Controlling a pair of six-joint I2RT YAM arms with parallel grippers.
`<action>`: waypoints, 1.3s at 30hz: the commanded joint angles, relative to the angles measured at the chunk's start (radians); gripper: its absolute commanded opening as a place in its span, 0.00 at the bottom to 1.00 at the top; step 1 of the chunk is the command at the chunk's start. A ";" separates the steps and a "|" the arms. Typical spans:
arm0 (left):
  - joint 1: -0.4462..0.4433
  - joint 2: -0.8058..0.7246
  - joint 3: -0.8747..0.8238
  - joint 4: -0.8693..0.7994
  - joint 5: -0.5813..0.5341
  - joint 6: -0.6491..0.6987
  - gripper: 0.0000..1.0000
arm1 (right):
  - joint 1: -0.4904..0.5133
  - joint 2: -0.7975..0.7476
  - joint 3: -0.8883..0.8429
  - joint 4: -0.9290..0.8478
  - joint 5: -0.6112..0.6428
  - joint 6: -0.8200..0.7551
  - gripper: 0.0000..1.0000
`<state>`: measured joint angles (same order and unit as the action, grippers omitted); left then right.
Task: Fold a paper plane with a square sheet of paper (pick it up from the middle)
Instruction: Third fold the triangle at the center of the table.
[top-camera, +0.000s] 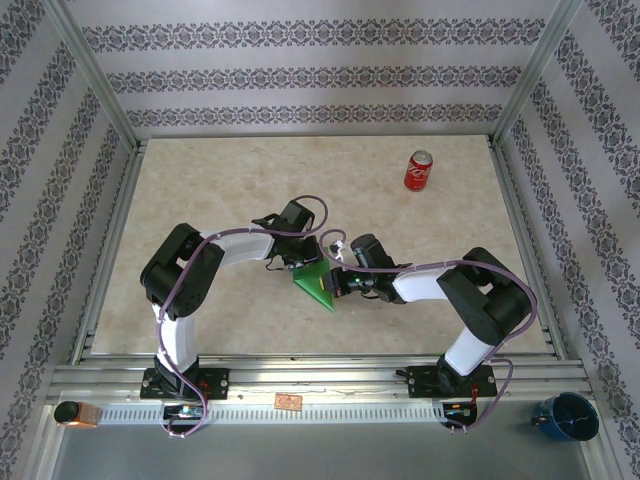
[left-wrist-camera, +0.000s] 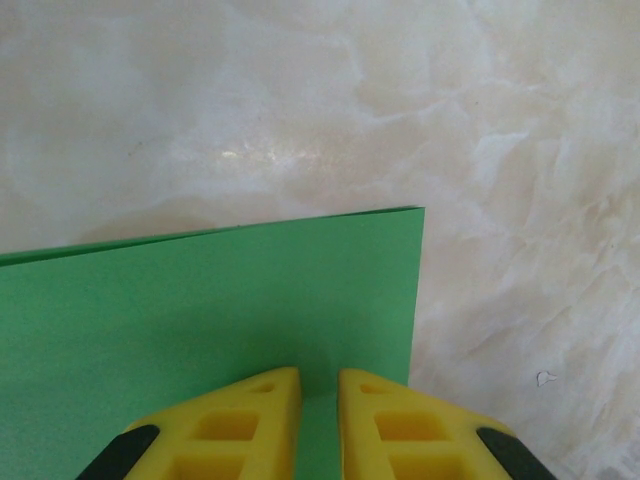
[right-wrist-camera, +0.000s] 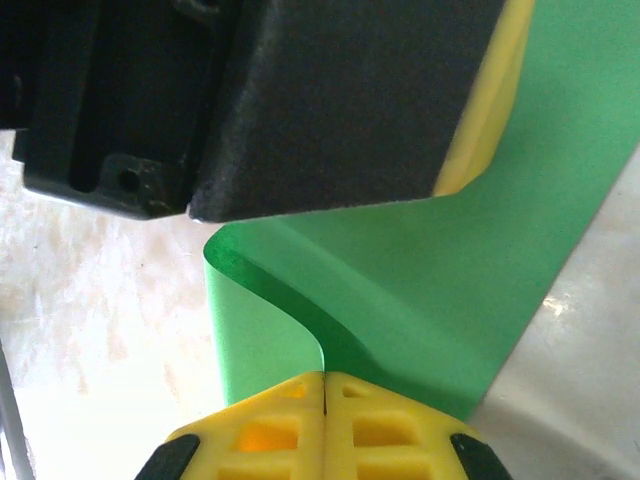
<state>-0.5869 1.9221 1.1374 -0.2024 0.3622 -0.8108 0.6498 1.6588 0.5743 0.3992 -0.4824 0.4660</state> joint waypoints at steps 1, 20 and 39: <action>0.006 -0.003 -0.019 -0.054 -0.010 0.009 0.19 | -0.006 -0.002 0.021 -0.025 0.022 -0.026 0.00; 0.005 -0.009 -0.033 -0.032 -0.005 -0.005 0.19 | -0.006 0.001 0.039 -0.071 0.033 -0.035 0.00; 0.006 -0.012 -0.031 -0.032 -0.004 -0.005 0.19 | -0.007 0.010 0.048 -0.096 0.031 -0.040 0.00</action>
<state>-0.5869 1.9179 1.1316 -0.1974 0.3626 -0.8116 0.6498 1.6588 0.6022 0.3058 -0.4599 0.4416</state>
